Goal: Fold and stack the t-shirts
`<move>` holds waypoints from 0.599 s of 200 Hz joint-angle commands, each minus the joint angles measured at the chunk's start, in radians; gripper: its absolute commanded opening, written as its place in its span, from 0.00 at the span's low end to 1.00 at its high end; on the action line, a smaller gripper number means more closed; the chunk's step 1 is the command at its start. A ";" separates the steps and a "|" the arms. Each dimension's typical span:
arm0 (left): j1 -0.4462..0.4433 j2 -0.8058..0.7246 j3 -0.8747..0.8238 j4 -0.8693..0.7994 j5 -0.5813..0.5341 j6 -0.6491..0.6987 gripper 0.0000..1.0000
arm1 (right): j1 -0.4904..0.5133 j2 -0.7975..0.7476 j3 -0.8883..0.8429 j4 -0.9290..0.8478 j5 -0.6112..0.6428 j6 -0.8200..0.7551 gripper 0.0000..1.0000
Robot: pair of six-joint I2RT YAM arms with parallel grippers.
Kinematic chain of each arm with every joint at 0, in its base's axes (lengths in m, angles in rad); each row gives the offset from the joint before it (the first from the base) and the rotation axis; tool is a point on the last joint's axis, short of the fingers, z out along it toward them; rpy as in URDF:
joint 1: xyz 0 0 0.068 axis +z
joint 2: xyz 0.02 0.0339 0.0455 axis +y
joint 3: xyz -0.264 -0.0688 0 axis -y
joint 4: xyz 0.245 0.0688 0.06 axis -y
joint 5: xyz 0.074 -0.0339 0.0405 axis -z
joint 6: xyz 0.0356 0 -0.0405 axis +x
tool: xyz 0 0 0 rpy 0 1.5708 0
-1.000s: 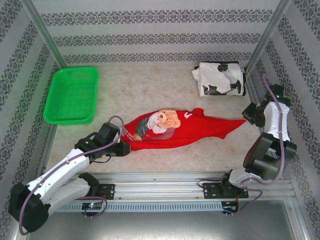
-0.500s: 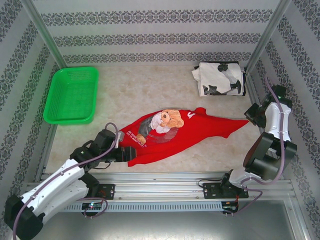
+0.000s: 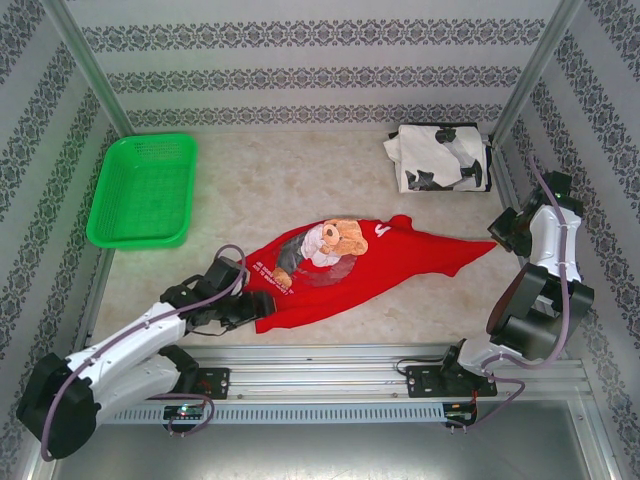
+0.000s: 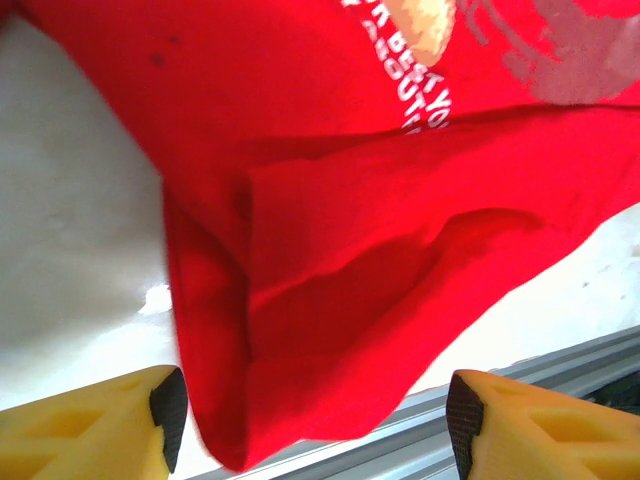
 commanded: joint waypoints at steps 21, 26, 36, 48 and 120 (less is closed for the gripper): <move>-0.006 0.100 -0.050 0.225 0.146 -0.098 0.64 | -0.009 0.006 0.001 -0.003 0.013 -0.026 0.00; -0.006 0.112 -0.053 0.238 0.158 -0.099 0.64 | -0.008 0.005 -0.001 -0.002 0.013 -0.028 0.00; -0.007 0.141 -0.050 0.256 0.179 -0.093 0.59 | -0.009 0.005 -0.003 -0.002 0.012 -0.028 0.00; -0.009 0.159 -0.042 0.293 0.199 -0.089 0.50 | -0.007 0.001 -0.007 -0.001 0.010 -0.028 0.00; 0.254 0.036 0.209 -0.042 0.102 0.151 0.06 | -0.006 -0.029 -0.006 0.014 -0.051 0.000 0.00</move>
